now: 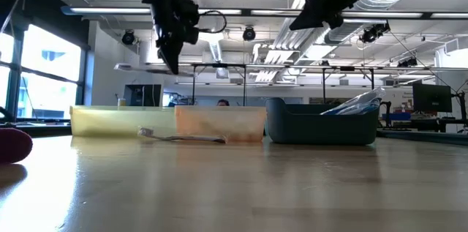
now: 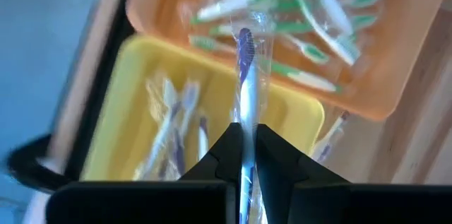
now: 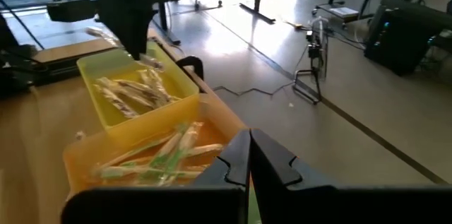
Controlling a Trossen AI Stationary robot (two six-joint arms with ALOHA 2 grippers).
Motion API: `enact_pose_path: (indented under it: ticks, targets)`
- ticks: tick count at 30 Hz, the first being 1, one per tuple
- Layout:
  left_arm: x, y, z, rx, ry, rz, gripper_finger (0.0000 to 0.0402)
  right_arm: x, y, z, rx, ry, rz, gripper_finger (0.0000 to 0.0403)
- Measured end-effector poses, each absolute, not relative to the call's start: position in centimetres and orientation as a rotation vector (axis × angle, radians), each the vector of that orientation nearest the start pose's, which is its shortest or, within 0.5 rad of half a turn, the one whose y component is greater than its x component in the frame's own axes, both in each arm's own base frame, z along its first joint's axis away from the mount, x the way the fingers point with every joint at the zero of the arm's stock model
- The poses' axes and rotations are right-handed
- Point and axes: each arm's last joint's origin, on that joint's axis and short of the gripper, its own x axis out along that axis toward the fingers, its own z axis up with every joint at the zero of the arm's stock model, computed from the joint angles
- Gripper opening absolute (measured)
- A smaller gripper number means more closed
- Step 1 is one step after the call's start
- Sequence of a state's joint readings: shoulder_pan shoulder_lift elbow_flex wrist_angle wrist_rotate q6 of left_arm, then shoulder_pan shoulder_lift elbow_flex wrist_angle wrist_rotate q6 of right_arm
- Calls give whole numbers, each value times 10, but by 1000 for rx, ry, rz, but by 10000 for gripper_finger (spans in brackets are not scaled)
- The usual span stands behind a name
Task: Pick & Place Toothbrushes
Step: Put the violet toothbrush into the yellow bin
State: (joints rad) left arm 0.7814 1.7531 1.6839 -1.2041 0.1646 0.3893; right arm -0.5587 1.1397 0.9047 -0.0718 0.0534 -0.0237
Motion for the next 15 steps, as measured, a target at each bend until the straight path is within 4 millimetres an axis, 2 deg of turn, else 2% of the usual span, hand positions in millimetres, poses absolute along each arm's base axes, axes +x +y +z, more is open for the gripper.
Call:
enact_pose_path:
  ticks: [11,15]
  targets:
    - [222,255,250,-369,1270,315,20,214,-137,315,55,309,-631,3]
    - [213,255,228,-410,1292,327,20,214,-137,316,55,309,-631,3]
